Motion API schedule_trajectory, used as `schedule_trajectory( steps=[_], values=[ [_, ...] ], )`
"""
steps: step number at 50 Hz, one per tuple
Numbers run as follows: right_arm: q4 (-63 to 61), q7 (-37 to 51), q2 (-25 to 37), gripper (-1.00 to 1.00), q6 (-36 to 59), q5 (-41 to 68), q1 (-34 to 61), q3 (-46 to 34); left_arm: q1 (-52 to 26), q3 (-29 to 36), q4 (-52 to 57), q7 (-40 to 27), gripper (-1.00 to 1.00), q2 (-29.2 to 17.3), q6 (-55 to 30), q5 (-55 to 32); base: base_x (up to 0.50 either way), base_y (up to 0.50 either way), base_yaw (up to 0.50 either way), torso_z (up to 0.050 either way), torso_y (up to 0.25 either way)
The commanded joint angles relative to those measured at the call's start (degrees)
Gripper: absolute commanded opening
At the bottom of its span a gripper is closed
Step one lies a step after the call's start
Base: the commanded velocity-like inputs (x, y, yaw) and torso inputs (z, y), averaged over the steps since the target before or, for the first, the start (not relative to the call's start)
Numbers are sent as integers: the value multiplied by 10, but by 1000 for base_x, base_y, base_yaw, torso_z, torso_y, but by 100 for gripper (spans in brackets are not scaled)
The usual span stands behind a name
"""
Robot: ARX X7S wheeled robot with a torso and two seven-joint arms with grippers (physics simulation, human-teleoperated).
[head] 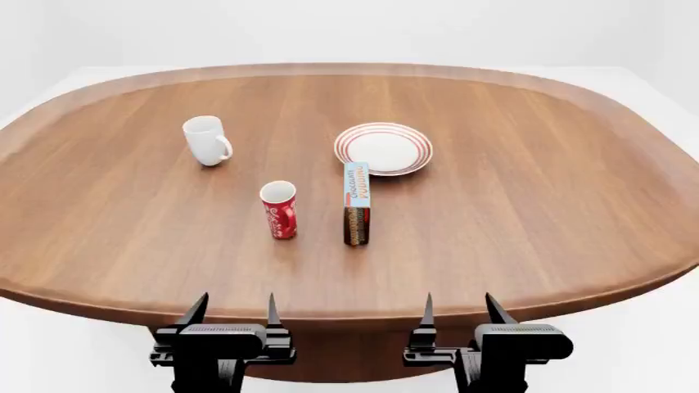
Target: Pick up the white mug and put it on the plate, and put the chocolate pudding to the right of the plate.
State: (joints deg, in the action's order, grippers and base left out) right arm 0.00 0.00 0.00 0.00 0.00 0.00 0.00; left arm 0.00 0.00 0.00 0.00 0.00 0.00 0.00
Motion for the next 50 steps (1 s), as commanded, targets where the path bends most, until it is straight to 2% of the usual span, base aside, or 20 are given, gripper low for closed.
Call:
schedule_trajectory(
  steps=[1,15,17,35,39,41,46,50],
  values=[
    [7,12,9,100,-3,6,3,-11,0,13,-3,-7,100,-9,1,-9,0,0,0,0,0],
    [15,36,29,100,-3,28,3,-39,-3,40,-7,-31,100,-32,4,-24,0,0,0,0,0],
    [14,11,8,100,-1,6,3,-13,-2,24,-10,-16,100,-18,5,-11,0,0,0,0,0],
    [30,51,32,100,-4,25,4,-43,-6,51,-24,-45,100,-38,23,-15,0,0,0,0,0],
    [0,65,40,100,-16,20,6,-39,1,49,25,-58,100,-48,11,-5,0,0,0,0,0],
    [-64,73,47,100,10,35,7,-21,5,38,80,-71,100,-58,-1,3,0,0,0,0,0],
    [-203,100,75,100,15,23,13,15,15,-3,238,-85,100,-77,-65,-18,0,0,0,0,0],
    [-288,111,90,100,4,28,13,44,19,-28,339,-107,100,-92,-98,6,0,0,0,0,0]
  ],
)
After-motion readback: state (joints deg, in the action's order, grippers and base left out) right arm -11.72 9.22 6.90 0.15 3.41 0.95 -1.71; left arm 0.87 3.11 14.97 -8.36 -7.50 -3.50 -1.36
